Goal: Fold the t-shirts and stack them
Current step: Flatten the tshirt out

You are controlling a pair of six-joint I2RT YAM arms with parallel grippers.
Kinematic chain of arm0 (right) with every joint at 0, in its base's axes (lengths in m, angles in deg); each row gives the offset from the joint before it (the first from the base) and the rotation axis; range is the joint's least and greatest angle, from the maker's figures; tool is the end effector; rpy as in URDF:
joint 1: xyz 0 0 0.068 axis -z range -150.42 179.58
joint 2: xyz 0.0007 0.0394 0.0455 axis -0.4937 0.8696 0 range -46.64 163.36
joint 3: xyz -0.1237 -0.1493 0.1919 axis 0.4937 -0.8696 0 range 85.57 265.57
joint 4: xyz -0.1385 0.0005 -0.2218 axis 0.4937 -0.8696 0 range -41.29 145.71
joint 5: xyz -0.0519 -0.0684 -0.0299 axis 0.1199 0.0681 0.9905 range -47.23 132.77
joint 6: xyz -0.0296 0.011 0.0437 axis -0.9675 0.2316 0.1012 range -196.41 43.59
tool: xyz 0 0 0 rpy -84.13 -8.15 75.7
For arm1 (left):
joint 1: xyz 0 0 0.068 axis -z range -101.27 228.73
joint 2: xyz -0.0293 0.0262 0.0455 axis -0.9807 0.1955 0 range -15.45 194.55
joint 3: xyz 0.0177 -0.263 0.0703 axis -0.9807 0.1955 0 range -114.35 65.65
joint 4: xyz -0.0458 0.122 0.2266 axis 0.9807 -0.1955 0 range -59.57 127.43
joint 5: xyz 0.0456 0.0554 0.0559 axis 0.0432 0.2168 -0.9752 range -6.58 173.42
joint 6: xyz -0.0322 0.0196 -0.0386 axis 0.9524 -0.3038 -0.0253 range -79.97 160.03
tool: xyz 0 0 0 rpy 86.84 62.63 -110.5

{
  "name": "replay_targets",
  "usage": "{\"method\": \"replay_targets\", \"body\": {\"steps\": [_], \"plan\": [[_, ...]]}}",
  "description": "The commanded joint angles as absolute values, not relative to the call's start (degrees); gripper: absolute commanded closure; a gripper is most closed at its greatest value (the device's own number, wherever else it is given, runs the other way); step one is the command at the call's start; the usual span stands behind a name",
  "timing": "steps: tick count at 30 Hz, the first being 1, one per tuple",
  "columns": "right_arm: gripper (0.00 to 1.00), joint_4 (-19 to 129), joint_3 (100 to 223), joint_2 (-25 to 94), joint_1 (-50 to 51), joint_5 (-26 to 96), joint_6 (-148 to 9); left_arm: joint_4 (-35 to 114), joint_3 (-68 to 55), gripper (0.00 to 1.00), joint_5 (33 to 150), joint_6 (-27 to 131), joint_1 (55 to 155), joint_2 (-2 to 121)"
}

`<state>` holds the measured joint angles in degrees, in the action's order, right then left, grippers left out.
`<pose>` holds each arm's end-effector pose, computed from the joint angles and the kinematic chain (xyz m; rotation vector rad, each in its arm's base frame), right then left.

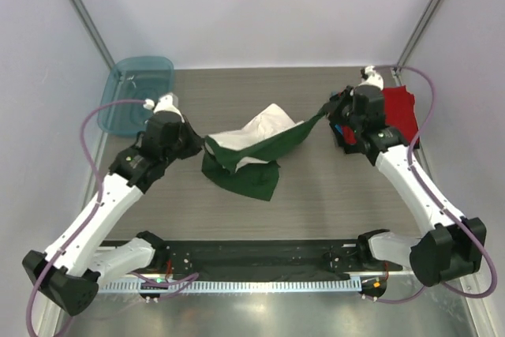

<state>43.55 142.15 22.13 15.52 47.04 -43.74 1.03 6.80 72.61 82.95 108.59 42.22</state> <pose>0.2687 0.0647 0.3213 0.3748 1.9880 0.4482 0.1868 -0.0996 0.3387 -0.3602 2.1905 -0.5128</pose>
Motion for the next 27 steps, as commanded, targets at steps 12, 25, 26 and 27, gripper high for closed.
{"method": "replay_targets", "body": {"steps": [12,25,26,27], "plan": [[0.99,27.33,171.24,7.86,15.52,38.2,-46.08,-11.87,-31.54,1.0,72.51,67.72,108.08,37.12],[0.99,21.26,175.05,6.0,15.52,34.6,-45.29,3.3,-8.73,0.29,107.05,72.18,109.83,33.25],[0.99,21.61,174.7,6.36,15.52,33.73,-44.6,5.41,-3.57,0.25,106.54,72.2,111.15,32.72],[0.99,22.57,174.09,6.62,15.52,33.54,-44.33,8.66,-1.52,0.2,102.27,72.02,113.07,32.19]]}}
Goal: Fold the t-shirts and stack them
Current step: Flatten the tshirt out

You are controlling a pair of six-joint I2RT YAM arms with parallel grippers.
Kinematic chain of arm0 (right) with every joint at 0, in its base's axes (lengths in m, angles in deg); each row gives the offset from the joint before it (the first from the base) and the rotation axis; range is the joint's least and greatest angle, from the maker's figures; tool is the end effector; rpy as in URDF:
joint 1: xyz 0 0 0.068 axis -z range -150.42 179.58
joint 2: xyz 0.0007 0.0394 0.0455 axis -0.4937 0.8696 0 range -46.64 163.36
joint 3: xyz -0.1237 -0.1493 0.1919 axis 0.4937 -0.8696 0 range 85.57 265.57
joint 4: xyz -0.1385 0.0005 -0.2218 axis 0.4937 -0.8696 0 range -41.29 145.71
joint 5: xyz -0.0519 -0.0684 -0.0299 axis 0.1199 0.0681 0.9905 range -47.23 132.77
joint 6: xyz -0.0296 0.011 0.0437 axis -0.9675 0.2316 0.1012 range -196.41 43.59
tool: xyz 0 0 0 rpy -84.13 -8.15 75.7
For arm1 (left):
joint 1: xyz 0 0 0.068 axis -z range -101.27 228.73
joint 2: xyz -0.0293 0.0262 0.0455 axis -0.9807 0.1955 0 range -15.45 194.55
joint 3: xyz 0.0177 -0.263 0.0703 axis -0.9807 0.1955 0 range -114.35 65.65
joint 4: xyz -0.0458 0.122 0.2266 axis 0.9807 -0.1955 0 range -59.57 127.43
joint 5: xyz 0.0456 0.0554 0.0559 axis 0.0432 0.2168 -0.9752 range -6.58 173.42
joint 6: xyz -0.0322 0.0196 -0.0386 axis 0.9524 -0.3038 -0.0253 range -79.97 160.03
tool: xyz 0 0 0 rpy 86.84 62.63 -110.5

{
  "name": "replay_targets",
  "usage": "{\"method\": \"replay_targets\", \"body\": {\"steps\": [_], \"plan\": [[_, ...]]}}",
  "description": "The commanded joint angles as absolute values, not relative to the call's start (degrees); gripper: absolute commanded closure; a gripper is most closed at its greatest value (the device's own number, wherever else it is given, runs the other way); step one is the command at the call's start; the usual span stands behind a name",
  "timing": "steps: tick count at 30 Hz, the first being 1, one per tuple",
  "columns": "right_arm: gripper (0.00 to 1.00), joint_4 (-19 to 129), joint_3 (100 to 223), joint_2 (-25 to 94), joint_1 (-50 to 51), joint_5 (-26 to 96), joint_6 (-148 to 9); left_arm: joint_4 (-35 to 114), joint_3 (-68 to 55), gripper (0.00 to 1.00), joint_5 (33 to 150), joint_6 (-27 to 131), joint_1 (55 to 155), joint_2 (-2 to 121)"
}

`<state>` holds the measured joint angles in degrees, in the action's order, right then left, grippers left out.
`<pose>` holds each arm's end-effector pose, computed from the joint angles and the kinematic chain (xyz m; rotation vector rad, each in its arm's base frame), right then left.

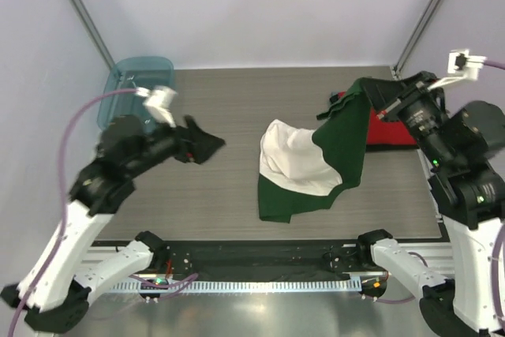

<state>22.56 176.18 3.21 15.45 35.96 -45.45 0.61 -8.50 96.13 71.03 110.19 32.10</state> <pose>0.1004 0.0298 0.5352 0.1167 1.4757 0.7281 0.1162 -0.0803 0.4523 0.1790 1.8427 -0.9745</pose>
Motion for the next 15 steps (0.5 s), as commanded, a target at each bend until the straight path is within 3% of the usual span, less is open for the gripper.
{"method": "replay_targets", "body": {"steps": [1,5,15], "plan": [[0.99,23.01,173.99,7.49,15.52,33.37,-44.06,9.82,0.24,0.13,99.53,71.59,117.62,31.75],[0.99,24.51,173.91,8.82,15.52,34.86,-43.36,12.46,4.56,0.1,86.87,69.39,128.98,35.68],[0.99,25.39,173.73,13.21,15.52,40.22,-43.53,18.01,3.7,0.1,72.98,61.67,147.09,54.84]]}}
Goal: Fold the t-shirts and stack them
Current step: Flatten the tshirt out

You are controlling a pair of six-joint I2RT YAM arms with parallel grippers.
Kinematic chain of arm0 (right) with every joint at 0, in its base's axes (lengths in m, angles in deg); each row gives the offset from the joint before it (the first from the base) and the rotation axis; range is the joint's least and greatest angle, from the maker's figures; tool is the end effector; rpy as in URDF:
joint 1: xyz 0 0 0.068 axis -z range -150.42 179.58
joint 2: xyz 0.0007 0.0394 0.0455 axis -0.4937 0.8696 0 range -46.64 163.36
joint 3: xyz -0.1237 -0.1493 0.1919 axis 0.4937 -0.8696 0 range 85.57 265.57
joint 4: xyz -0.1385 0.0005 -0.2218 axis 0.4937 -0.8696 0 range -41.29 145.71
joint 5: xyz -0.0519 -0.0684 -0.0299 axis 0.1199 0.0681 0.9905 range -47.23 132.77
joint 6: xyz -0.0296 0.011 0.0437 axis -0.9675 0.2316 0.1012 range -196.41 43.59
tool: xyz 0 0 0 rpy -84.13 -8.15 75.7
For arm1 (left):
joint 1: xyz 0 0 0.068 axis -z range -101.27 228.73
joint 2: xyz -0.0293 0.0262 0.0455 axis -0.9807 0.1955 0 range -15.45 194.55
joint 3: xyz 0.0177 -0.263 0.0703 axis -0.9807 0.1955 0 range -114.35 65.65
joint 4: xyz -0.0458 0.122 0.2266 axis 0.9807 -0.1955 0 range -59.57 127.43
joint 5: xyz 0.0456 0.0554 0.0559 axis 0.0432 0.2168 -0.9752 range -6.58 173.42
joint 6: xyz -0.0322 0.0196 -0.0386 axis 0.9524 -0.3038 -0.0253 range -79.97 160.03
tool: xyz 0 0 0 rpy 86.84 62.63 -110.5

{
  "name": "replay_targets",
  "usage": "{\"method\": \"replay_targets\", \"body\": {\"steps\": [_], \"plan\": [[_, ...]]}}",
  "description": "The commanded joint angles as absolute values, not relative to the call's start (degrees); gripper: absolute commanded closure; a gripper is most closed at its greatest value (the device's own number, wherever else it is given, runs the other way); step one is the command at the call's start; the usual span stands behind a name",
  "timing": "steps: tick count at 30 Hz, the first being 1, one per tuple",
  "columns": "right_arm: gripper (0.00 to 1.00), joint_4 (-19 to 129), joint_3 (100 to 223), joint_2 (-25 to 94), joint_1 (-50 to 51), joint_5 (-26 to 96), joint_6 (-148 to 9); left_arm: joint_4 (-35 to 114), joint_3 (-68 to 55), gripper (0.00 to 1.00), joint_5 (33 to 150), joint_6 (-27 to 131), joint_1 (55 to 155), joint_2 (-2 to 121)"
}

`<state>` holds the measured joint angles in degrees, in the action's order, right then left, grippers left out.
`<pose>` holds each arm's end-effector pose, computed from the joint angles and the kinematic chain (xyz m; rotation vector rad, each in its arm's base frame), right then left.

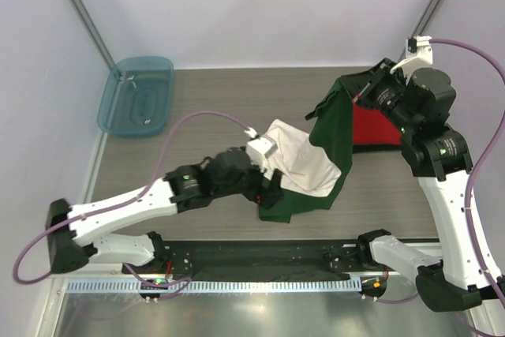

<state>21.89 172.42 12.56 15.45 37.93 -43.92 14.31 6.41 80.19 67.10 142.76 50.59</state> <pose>0.1766 0.0477 0.4953 0.2102 1.7117 0.6790 0.1148 -0.2312 0.3307 0.6700 2.1193 -0.8736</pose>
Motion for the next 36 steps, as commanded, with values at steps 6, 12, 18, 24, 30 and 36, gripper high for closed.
{"method": "replay_targets", "body": {"steps": [6,12,18,24,30,36], "plan": [[0.99,25.47,173.64,13.39,15.52,42.42,-43.18,15.54,-5.88,0.13,64.78,51.73,156.77,72.33],[0.98,24.95,172.77,11.9,15.52,42.51,-43.62,14.58,-17.56,0.23,66.89,48.91,157.48,88.94],[0.96,24.33,172.41,11.02,15.52,42.51,-43.97,15.54,-22.94,0.27,69.09,46.27,157.92,98.0],[0.96,23.89,172.41,10.49,15.61,42.33,-44.33,14.58,-28.2,0.28,69.0,45.04,157.83,103.9],[0.96,23.81,172.06,10.31,15.52,41.98,-44.33,13.0,-33.83,0.3,69.18,44.78,157.39,110.22],[0.95,23.72,172.24,9.96,15.43,41.89,-44.24,11.32,-37.44,0.37,71.02,46.44,154.59,113.66]]}}
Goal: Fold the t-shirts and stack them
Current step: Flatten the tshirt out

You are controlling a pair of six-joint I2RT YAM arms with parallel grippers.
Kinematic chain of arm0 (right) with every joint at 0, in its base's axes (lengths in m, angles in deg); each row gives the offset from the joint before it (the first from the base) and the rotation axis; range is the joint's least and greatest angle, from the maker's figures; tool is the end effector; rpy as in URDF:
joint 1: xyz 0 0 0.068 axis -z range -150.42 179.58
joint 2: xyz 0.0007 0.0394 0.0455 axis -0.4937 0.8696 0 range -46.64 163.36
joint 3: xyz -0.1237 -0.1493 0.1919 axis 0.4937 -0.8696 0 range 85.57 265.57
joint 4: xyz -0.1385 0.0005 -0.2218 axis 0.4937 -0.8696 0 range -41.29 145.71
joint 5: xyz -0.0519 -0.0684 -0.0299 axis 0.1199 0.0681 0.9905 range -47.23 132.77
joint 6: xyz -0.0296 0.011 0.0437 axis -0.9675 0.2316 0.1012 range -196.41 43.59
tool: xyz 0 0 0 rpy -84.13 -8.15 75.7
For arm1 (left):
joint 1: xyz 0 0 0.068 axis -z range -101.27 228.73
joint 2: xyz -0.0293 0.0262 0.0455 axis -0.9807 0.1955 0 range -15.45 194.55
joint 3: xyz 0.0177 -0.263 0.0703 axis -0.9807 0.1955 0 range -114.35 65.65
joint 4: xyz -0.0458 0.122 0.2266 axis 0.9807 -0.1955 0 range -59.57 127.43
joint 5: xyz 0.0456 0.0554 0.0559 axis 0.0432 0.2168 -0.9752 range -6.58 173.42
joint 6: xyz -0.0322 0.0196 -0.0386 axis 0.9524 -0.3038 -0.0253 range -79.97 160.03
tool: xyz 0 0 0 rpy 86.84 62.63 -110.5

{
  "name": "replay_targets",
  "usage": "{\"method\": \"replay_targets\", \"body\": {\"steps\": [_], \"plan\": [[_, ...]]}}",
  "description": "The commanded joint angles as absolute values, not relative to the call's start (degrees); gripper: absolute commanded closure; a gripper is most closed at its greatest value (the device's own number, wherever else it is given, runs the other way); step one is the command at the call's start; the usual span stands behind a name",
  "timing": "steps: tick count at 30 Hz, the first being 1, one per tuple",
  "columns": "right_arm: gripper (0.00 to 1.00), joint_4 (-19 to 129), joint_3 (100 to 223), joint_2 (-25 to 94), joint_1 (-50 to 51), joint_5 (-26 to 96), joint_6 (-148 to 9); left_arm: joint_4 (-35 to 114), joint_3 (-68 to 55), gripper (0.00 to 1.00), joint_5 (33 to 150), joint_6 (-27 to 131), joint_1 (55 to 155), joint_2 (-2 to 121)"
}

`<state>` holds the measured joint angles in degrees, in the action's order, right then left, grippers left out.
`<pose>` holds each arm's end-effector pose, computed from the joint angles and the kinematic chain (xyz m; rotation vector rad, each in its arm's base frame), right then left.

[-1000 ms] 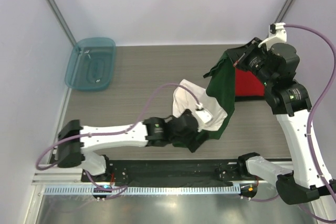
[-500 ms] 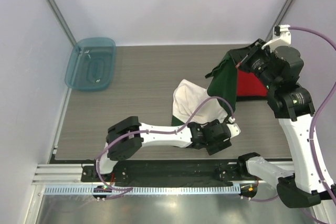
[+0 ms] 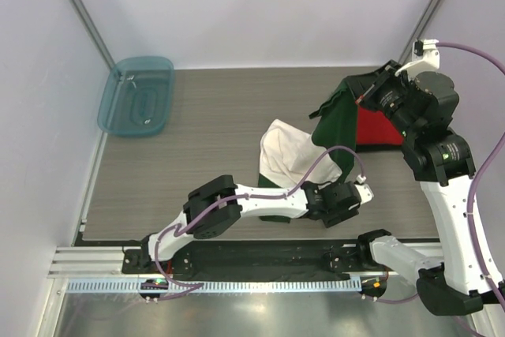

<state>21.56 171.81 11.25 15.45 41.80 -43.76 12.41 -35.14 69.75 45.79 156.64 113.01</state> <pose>0.1704 0.0437 0.4952 0.2623 1.6910 0.6271 0.1118 -0.4821 0.1732 1.3806 2.0656 -0.3374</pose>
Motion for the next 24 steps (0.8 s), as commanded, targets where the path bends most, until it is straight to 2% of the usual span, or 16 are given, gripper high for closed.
{"method": "replay_targets", "body": {"steps": [1,8,14,17,21,24], "plan": [[0.96,23.81,172.32,9.88,15.43,41.81,-44.15,11.41,-37.7,0.37,72.68,46.71,154.14,114.01],[0.96,23.72,172.32,10.05,15.52,41.54,-44.06,9.13,-38.59,0.41,72.61,48.64,152.47,116.3],[0.96,23.63,172.67,10.14,15.52,42.51,-44.94,8.34,-39.11,0.73,70.85,51.46,151.85,116.91],[0.95,23.02,174.07,10.05,15.52,46.97,-46.43,6.5,-39.03,1.0,69.8,51.81,151.77,116.13],[0.96,22.4,175.13,10.14,15.52,54.08,-48.45,5.08,-34.92,1.0,66.02,53.21,151.76,111.22],[0.99,21.61,174.17,10.4,15.61,62.07,-47.67,6.58,-28.51,1.0,65.14,54.26,151.15,101.04]]}}
